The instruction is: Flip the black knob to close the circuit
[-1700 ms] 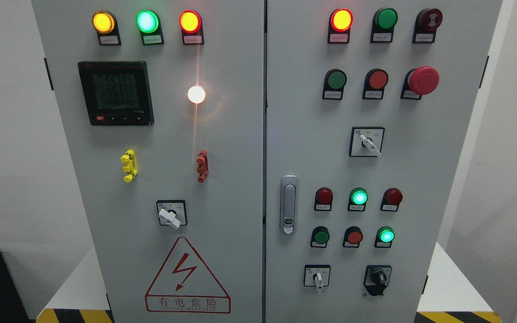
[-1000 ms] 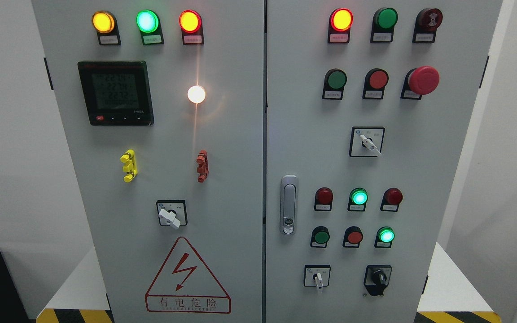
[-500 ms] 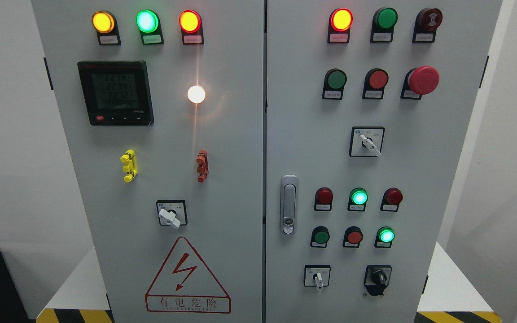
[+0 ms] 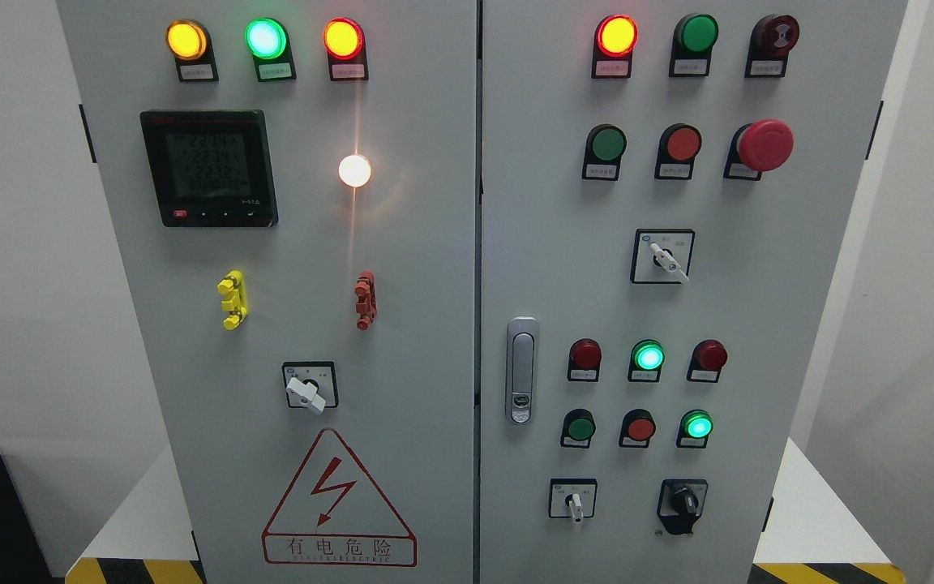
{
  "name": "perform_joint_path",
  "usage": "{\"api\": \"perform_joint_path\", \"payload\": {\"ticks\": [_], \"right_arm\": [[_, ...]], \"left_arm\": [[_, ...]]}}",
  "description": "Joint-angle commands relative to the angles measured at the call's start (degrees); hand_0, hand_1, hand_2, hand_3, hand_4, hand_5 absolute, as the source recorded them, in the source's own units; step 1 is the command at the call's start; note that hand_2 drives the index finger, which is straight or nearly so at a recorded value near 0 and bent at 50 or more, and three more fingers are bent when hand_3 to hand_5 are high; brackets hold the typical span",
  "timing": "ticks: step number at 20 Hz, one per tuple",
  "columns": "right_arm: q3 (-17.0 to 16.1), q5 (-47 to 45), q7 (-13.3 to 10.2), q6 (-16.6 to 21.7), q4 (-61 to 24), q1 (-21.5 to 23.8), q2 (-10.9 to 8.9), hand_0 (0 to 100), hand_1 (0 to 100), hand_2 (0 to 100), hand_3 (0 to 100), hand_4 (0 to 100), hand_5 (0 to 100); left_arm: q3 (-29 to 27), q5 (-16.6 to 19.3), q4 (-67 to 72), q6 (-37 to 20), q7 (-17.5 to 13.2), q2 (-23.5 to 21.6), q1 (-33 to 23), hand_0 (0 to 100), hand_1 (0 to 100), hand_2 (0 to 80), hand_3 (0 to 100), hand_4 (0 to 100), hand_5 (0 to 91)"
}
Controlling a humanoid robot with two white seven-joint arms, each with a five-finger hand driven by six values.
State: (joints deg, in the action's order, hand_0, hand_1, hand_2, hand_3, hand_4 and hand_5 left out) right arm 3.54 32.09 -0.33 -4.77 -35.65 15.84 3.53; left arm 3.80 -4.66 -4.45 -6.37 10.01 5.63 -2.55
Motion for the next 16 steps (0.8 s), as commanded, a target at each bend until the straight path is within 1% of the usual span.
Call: {"api": "perform_joint_path", "payload": {"ticks": [1,2,3,4,5,7,9,13,16], "right_arm": [[-0.11,9.74,-1.24,-1.21,-18.13,1.3,-0.1,0,0,11,21,20,3],[-0.11,10.53,-1.6,-1.21,-18.74,1.21,-0.1,0,0,13,24,22,8],[-0.11,11.58,-1.86,-1.21,-19.53,1.12,-0.1,0,0,18,28,25,14],[-0.11,12.9,-2.13,-1.21,-20.32,1.12,-0.1,0,0,20,30,27,17],[-0.11,13.87,-2.22,-1.21,-21.2,1.12,-0.1,0,0,25,36,31,22],[-0.11,16.15,-2.74,-1.21,-23.48,1.21,-0.1,0,0,29,41,35,25],[-0.11,18.26,-2.92,-1.21,-26.38,1.38,-0.02,0,0,34,47,41,30],[-0.29,21.43,-2.74,-1.29,-34.02,1.47,-0.02,0,0,37,51,46,33],[-1.6,24.76,-2.31,-1.21,-39.3,1.47,-0.02,0,0,40,53,48,37]], "left_arm": [[-0.02,0.0,0.05,-0.05,0.01,0.0,0.0,12,56,0.0,0,0,0.0],[0.07,0.0,0.05,-0.05,0.01,0.0,0.0,12,56,0.0,0,0,0.0],[-0.02,0.0,0.05,-0.05,0.01,0.0,0.0,12,56,0.0,0,0,0.0],[-0.02,0.0,0.05,-0.05,0.01,0.0,0.0,12,56,0.0,0,0,0.0],[-0.02,0.0,-0.03,-0.05,0.01,0.0,0.0,12,56,0.0,0,0,0.0],[-0.02,0.0,0.05,-0.05,0.01,0.0,0.0,12,56,0.0,0,0,0.0],[-0.02,0.0,-0.03,-0.05,0.01,0.0,0.0,12,56,0.0,0,0,0.0],[0.07,0.0,-0.03,-0.05,0.01,0.0,0.0,12,56,0.0,0,0,0.0],[0.07,0.0,-0.03,-0.05,0.01,0.0,0.0,12,56,0.0,0,0,0.0]]}}
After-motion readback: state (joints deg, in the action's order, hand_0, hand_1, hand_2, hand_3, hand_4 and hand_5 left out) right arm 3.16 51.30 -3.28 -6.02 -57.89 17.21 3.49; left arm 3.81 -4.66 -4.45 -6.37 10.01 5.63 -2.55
